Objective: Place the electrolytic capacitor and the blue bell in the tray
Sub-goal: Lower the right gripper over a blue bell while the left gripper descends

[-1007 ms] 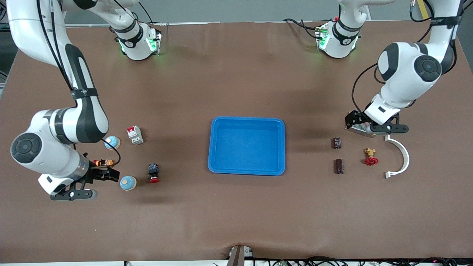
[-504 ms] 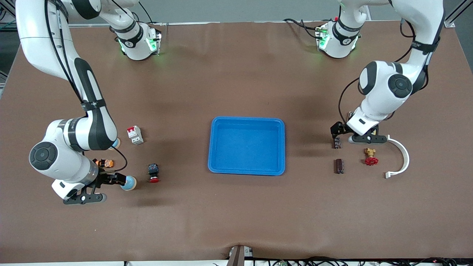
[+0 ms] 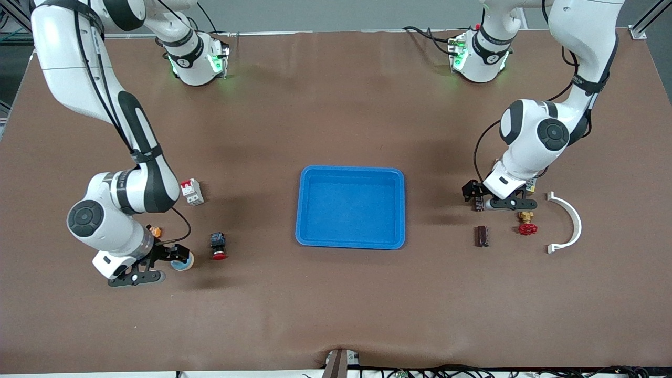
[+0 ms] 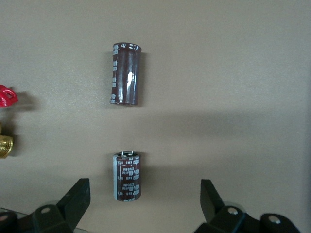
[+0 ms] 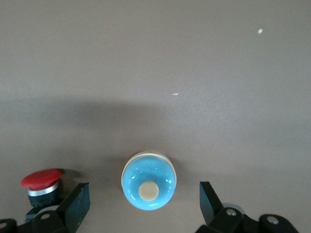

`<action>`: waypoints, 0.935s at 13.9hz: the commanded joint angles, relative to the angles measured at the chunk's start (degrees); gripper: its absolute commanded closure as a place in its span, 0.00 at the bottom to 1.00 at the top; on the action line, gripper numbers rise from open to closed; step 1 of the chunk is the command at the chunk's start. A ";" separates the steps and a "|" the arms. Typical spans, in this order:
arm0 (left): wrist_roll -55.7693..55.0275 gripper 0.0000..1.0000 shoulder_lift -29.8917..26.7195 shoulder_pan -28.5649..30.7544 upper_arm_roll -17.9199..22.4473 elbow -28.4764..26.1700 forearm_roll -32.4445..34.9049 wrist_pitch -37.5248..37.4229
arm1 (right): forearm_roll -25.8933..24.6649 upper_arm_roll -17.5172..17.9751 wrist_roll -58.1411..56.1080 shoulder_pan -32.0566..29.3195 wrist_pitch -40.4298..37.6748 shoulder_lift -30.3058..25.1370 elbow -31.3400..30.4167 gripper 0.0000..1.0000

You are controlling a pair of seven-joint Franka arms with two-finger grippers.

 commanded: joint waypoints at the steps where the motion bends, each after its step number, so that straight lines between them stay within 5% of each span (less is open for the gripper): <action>1: -0.30 0.00 1.42 0.17 -0.16 0.34 1.15 1.91 | 0.24 0.02 -4.01 0.26 -0.02 -0.70 -1.50 0.00; 13: 0.75 0.00 5.20 2.45 0.37 1.13 3.68 3.85 | 0.42 0.02 -11.59 -1.32 0.68 1.93 -1.86 0.00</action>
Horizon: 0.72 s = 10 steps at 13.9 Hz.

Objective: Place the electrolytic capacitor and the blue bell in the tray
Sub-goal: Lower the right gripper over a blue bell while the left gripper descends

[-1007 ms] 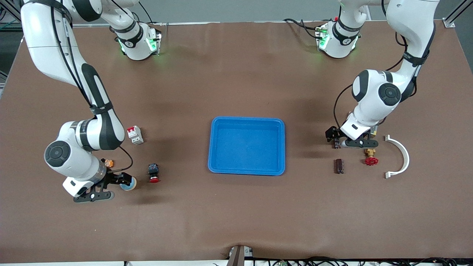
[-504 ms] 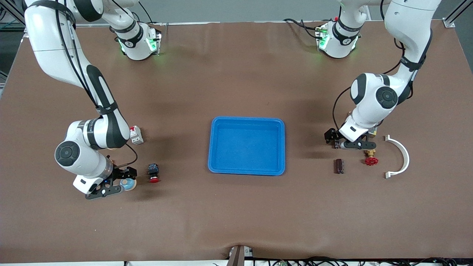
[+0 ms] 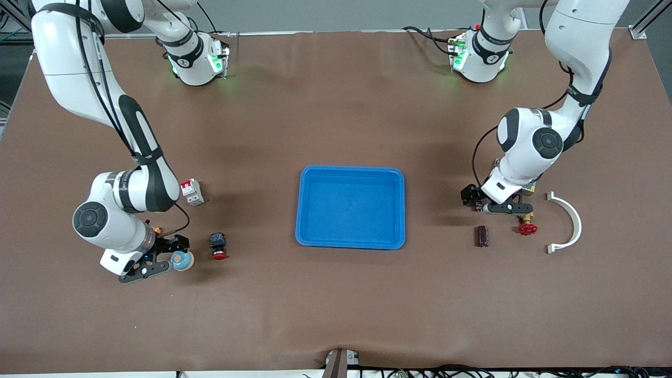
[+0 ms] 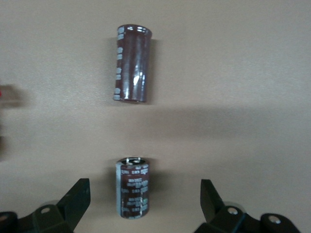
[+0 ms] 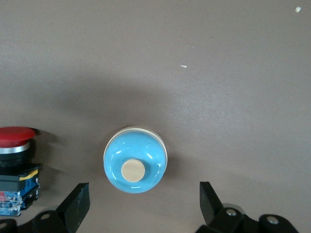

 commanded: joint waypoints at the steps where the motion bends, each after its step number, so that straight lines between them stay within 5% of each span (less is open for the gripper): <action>1: 0.26 0.00 0.78 2.26 -0.03 0.79 3.61 0.56 | 0.41 0.43 -0.55 -0.04 0.68 1.68 1.12 0.00; 10: -1.05 0.00 1.92 2.01 -0.21 1.14 3.62 1.88 | 0.33 0.43 -0.20 0.32 0.77 4.23 3.85 0.00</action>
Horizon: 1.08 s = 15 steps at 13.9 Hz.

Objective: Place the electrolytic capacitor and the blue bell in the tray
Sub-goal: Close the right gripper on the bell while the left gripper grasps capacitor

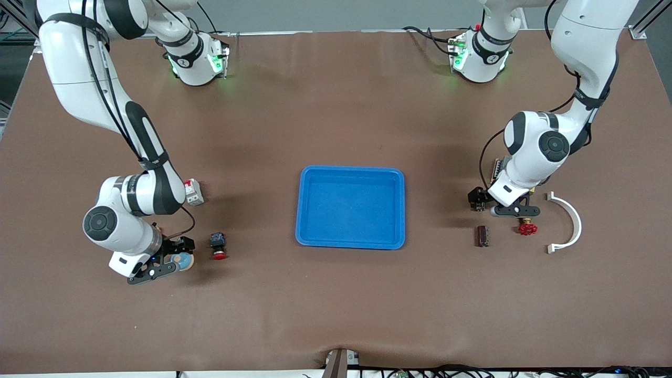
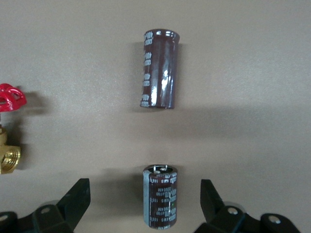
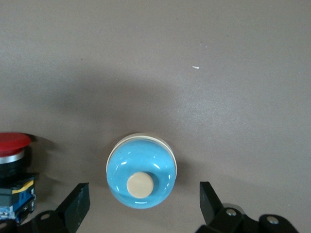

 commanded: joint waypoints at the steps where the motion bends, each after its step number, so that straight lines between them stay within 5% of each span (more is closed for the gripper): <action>1: -1.52 0.00 1.08 -0.27 -0.14 0.60 0.98 1.22 | 0.32 0.29 -0.20 -0.15 0.36 2.15 2.38 0.00; 9: -3.10 0.00 2.41 -0.36 -0.14 0.07 0.98 3.07 | 0.41 0.29 -0.20 -0.15 2.47 3.20 2.38 0.00; 13: -6.51 0.42 2.41 -0.97 -0.22 -0.28 0.98 2.81 | 0.50 0.29 -0.20 -0.15 2.82 3.21 2.38 0.00; 15: -8.37 0.93 2.41 -2.03 -0.14 -0.28 0.98 2.81 | 0.50 0.29 -0.20 -0.15 2.91 3.47 2.38 0.00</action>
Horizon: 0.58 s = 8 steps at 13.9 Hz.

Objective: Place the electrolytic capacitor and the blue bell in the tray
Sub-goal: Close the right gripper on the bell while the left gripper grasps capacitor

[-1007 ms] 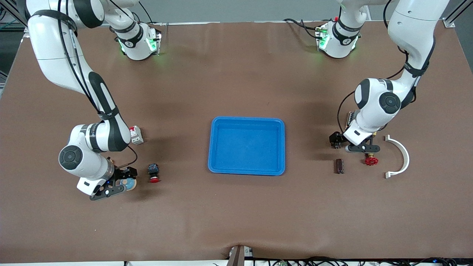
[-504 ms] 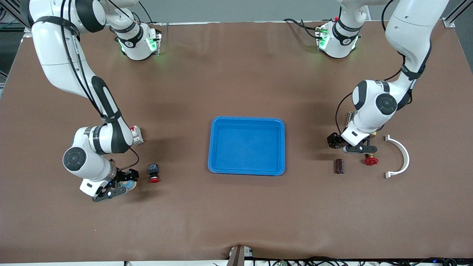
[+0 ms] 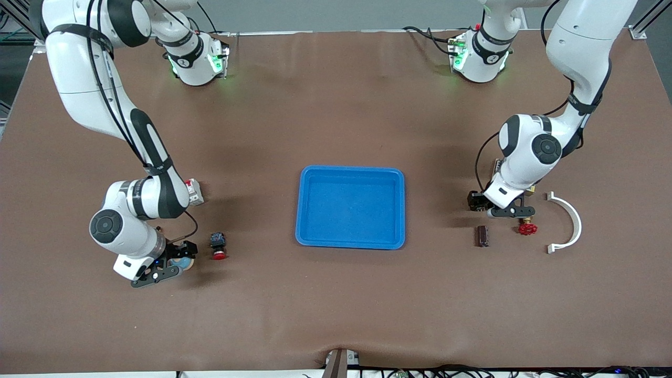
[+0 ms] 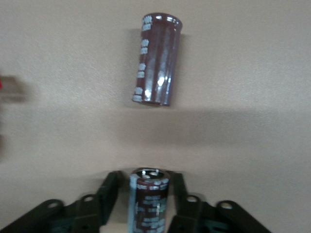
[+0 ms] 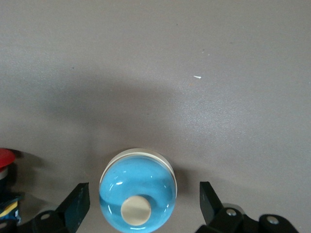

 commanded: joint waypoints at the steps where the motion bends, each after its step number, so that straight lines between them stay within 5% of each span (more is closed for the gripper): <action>1: -2.82 1.00 -0.10 -1.12 0.05 -0.24 0.98 0.48 | 0.50 0.29 -0.21 -0.16 0.53 1.12 1.24 0.00; 7: -3.43 1.00 -0.81 -0.51 0.05 -0.24 0.98 0.13 | 0.50 0.37 -0.12 0.11 1.24 1.38 1.24 0.00; 8: -4.31 1.00 -1.42 -0.33 0.05 -0.15 0.98 -0.13 | 0.50 0.37 -0.12 0.02 1.24 1.38 1.24 0.08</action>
